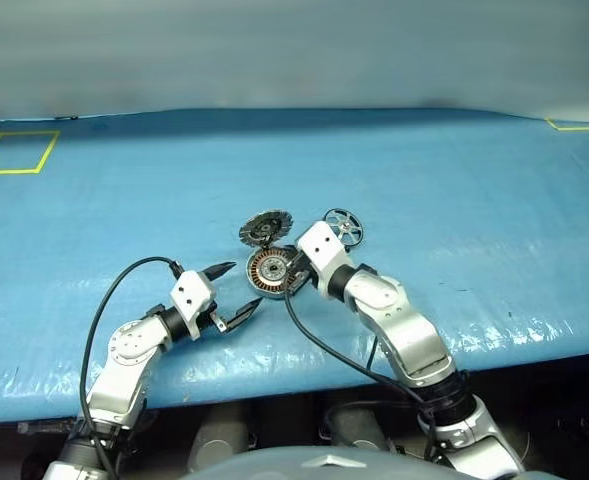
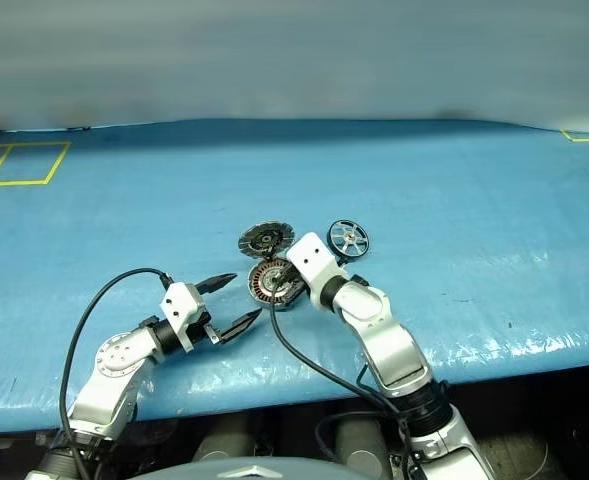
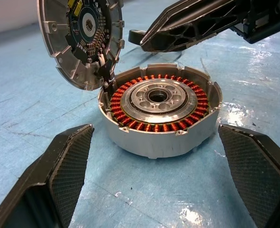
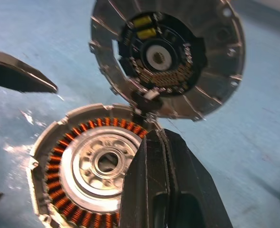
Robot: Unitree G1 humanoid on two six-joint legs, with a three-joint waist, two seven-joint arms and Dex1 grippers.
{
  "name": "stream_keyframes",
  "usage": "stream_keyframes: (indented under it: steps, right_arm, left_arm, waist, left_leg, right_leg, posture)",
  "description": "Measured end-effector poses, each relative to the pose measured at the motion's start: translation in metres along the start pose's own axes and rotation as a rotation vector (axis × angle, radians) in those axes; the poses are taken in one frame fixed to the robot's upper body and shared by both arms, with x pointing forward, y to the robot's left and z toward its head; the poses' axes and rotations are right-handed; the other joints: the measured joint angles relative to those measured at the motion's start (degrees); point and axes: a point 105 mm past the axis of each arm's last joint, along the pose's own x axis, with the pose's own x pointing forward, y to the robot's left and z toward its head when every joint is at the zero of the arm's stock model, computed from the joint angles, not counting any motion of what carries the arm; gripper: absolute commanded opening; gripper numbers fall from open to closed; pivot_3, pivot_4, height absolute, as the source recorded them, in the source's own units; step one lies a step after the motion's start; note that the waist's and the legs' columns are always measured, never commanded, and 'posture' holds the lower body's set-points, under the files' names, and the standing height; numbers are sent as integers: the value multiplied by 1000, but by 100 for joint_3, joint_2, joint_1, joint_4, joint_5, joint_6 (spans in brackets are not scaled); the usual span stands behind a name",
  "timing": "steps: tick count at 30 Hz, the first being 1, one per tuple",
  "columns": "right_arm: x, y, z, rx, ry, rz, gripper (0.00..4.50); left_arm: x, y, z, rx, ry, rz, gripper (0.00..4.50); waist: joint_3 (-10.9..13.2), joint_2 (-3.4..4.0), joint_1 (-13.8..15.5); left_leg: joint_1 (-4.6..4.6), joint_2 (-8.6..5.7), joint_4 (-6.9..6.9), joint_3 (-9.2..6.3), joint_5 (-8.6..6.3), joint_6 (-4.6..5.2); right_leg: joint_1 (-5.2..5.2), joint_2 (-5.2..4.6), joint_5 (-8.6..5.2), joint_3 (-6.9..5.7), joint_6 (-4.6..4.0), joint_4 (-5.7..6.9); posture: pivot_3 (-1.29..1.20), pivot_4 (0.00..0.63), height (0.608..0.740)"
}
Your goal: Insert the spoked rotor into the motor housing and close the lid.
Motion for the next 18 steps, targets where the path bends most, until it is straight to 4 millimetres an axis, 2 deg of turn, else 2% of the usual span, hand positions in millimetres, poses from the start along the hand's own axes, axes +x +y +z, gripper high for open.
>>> stream_keyframes:
  steps: [5,12,14,18]
  right_arm:
    - [-5,-14,-7,-5,36,-49,19]
    - [0,5,-2,6,15,14,19]
    - [2,-5,-6,-18,40,-46,19]
    - [-5,-43,-14,-100,100,-208,19]
  left_arm:
    - [1,-1,-1,-6,-2,1,4500]
    - [1,-1,-3,-4,4,0,4500]
    - [1,-1,-4,-1,8,-1,4500]
    - [-1,-3,-6,-5,16,-4,4500]
  waist:
    - [2,-1,-7]
    - [4,-3,-3]
    - [5,-5,7]
    - [7,-5,6]
  left_leg:
    - [0,2,-3,0,1,-2]
    - [0,4,-1,0,1,-1]
    - [1,2,2,0,0,0]
    - [1,-1,2,1,1,-1]
  right_leg:
    - [3,7,-1,1,-1,1]
    - [5,27,-1,3,-2,0]
    - [5,24,-1,2,-1,-1]
    - [4,17,0,2,0,0]
  posture:
    - [0,150,740]
    - [0,150,740]
    - [0,150,740]
    - [0,150,740]
